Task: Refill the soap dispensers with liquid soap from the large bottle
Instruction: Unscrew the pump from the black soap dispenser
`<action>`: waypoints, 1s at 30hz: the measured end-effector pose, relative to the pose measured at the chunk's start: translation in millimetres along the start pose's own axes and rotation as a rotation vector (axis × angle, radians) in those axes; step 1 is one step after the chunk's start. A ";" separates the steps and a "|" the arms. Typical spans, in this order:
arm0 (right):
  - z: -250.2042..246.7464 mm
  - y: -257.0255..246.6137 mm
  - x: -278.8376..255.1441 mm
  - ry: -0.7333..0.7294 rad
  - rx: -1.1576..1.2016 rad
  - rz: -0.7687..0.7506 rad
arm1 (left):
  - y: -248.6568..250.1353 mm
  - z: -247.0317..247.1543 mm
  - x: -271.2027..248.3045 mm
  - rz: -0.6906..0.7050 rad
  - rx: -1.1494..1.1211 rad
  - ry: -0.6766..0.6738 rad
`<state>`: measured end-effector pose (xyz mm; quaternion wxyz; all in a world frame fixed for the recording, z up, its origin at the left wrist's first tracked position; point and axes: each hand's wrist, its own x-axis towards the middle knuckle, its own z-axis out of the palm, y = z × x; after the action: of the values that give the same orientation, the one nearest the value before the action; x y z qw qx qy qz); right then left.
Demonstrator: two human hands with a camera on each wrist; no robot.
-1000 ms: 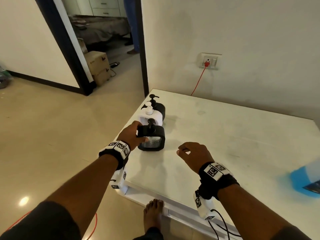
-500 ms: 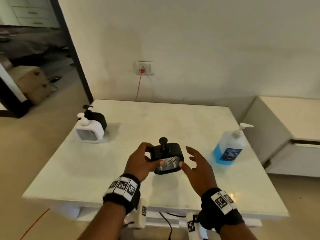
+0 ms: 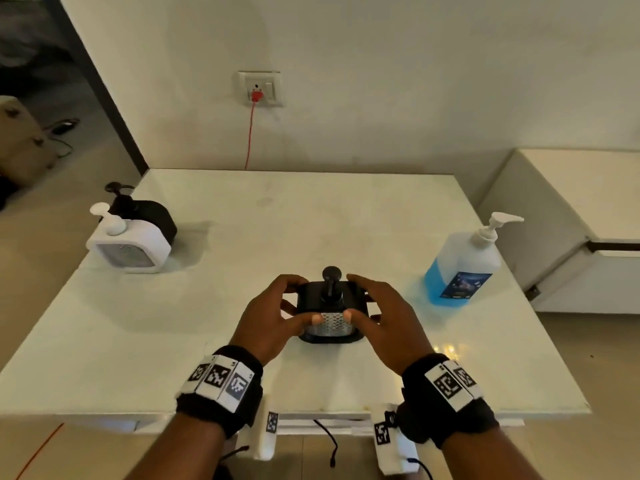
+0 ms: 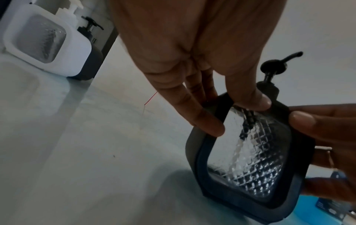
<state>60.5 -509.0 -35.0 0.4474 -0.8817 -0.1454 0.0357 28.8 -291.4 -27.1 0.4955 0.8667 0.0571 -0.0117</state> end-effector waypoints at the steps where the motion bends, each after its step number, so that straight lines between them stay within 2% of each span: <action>1: 2.1 0.6 -0.5 0.010 0.007 0.015 | -1.8 0.2 0.3 0.003 -0.010 -0.017; 6: 11.0 -3.1 -2.3 0.030 0.046 0.039 | -10.3 -2.9 1.3 0.071 0.086 -0.051; 11: 17.4 -18.0 -4.3 0.120 -0.095 -0.041 | -13.5 -3.7 -0.9 0.120 0.108 -0.074; 15: 27.2 -25.9 -2.4 0.135 0.051 -0.040 | -7.9 3.2 -4.4 0.154 0.023 -0.101; 26: 24.9 -29.5 -1.3 0.111 0.063 -0.088 | -2.7 -6.6 -5.3 0.100 0.044 -0.119; 30: 22.6 -27.3 -0.1 0.157 0.069 -0.092 | -3.8 -7.5 -5.7 0.114 0.053 -0.149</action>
<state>49.9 -476.2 -26.6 0.4887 -0.8583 -0.1488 -0.0493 22.5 -283.5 -26.1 0.4749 0.8781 -0.0297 -0.0496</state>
